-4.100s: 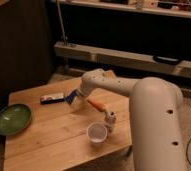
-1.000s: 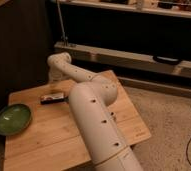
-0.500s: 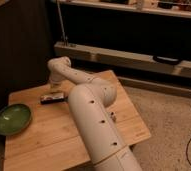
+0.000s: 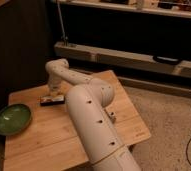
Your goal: Push the eraser across the table
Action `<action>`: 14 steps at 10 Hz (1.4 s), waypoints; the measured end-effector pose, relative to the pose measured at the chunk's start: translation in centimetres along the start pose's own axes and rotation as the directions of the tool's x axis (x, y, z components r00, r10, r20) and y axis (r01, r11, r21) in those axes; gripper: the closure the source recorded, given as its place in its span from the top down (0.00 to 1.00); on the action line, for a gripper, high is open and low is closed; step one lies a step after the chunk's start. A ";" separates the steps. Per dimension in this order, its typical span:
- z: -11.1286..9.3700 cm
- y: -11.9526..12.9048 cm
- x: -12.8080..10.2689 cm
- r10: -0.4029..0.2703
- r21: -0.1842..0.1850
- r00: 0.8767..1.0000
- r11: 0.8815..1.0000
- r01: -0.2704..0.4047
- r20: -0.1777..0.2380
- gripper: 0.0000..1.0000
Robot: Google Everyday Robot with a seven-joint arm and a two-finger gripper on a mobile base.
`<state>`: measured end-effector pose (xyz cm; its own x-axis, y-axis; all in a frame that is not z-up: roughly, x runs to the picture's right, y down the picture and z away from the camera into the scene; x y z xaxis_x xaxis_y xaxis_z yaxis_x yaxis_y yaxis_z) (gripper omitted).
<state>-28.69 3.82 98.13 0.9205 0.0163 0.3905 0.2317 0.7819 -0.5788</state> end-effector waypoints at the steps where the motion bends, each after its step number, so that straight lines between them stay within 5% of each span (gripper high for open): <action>1: 0.1 0.3 0.1 -0.003 -0.007 1.000 1.000 0.003 -0.004 0.00; 14: 0.0 0.4 0.1 -0.005 -0.008 1.000 1.000 0.005 -0.007 0.05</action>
<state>-28.47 4.10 97.98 0.9214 0.0084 0.3884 0.2385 0.7769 -0.5827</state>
